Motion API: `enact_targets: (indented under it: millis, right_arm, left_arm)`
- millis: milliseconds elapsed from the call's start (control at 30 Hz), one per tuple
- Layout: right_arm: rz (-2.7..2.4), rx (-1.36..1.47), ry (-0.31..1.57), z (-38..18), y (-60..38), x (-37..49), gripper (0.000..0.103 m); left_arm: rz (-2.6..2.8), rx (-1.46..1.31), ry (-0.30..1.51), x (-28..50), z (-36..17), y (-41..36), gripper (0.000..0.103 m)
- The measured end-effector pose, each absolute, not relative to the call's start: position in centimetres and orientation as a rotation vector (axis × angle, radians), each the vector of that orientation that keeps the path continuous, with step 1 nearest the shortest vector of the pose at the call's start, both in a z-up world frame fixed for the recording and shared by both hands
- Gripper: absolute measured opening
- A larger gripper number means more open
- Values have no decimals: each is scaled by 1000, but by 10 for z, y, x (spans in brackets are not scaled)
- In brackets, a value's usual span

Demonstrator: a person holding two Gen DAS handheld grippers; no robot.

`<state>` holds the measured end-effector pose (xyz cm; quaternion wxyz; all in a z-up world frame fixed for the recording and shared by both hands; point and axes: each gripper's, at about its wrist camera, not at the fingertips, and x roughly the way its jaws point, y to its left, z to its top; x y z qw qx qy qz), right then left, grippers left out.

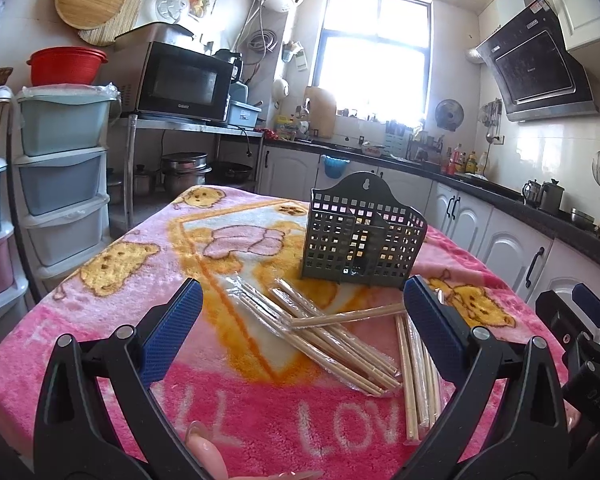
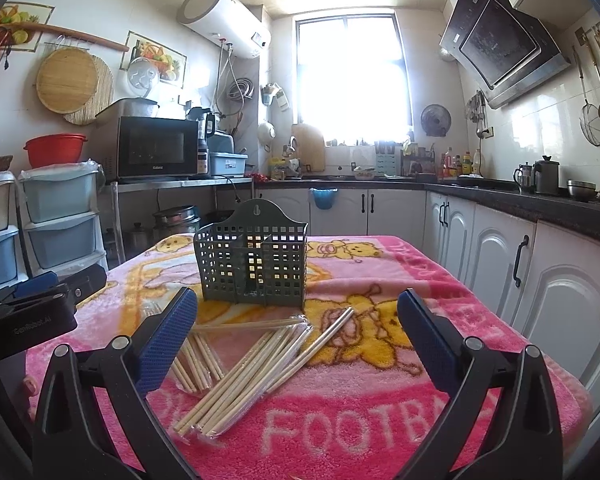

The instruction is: Organize utensils

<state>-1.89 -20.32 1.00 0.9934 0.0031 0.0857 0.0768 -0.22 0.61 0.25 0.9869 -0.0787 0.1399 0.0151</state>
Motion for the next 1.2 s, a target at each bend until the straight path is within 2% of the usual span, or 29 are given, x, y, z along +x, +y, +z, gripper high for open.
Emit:
enact_targets:
  millis: [1200]
  right_arm:
    - [163,2,177,11,-205,-19,97]
  left_arm:
    - [21,-154,303,8,8,5,93]
